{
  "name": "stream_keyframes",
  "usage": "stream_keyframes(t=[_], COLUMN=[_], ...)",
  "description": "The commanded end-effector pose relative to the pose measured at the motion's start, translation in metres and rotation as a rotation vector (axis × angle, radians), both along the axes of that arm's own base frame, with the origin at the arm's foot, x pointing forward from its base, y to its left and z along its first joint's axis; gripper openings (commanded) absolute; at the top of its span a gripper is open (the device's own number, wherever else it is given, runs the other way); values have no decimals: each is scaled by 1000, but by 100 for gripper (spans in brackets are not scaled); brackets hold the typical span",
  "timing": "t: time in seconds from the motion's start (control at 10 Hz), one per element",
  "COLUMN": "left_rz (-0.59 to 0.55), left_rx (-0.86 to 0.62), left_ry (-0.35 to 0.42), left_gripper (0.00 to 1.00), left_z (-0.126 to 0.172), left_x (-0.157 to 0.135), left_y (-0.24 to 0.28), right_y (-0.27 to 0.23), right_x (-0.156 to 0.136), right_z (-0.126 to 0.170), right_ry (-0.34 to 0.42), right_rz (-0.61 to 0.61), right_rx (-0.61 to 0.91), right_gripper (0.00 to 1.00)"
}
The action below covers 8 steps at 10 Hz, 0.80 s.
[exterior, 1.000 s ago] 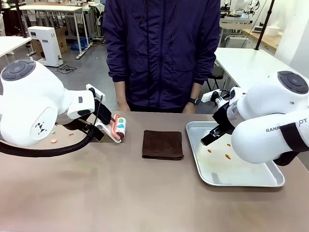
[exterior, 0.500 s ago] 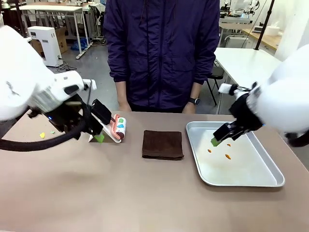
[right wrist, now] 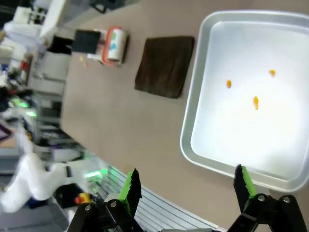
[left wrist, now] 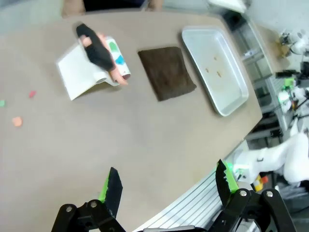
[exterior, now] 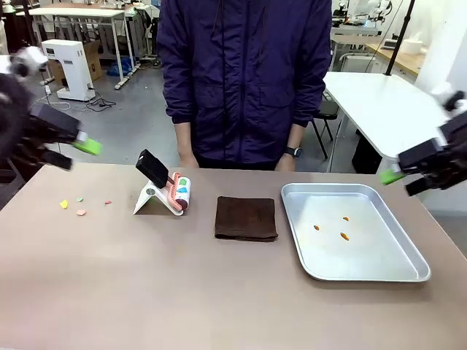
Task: Clean the surface of the table.
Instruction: Hold the Lint Roller with your left hand and the towel with your right hand.
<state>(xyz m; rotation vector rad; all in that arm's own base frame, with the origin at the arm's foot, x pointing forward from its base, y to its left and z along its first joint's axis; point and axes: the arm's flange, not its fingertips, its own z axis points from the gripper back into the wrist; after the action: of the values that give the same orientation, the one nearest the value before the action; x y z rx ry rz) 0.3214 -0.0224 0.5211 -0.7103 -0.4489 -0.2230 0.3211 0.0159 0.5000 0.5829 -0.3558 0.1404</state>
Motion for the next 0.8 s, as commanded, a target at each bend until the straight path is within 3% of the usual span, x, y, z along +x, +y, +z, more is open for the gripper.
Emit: stream_keyframes(t=[0.0, 0.3, 0.7], left_rz=[70, 187, 313], left_rx=[-148, -418, -607], left_ry=[45, 143, 191], left_gripper=[100, 100, 100], left_z=[-42, -89, -132], left_x=[-5, 17, 19], left_y=[61, 148, 133], right_y=[-60, -129, -177], right_x=[-40, -33, -28], right_z=[-63, -92, -130], right_ry=[28, 71, 127], right_rz=[-32, -94, -206], right_rx=[218, 454, 581], right_gripper=[100, 100, 100])
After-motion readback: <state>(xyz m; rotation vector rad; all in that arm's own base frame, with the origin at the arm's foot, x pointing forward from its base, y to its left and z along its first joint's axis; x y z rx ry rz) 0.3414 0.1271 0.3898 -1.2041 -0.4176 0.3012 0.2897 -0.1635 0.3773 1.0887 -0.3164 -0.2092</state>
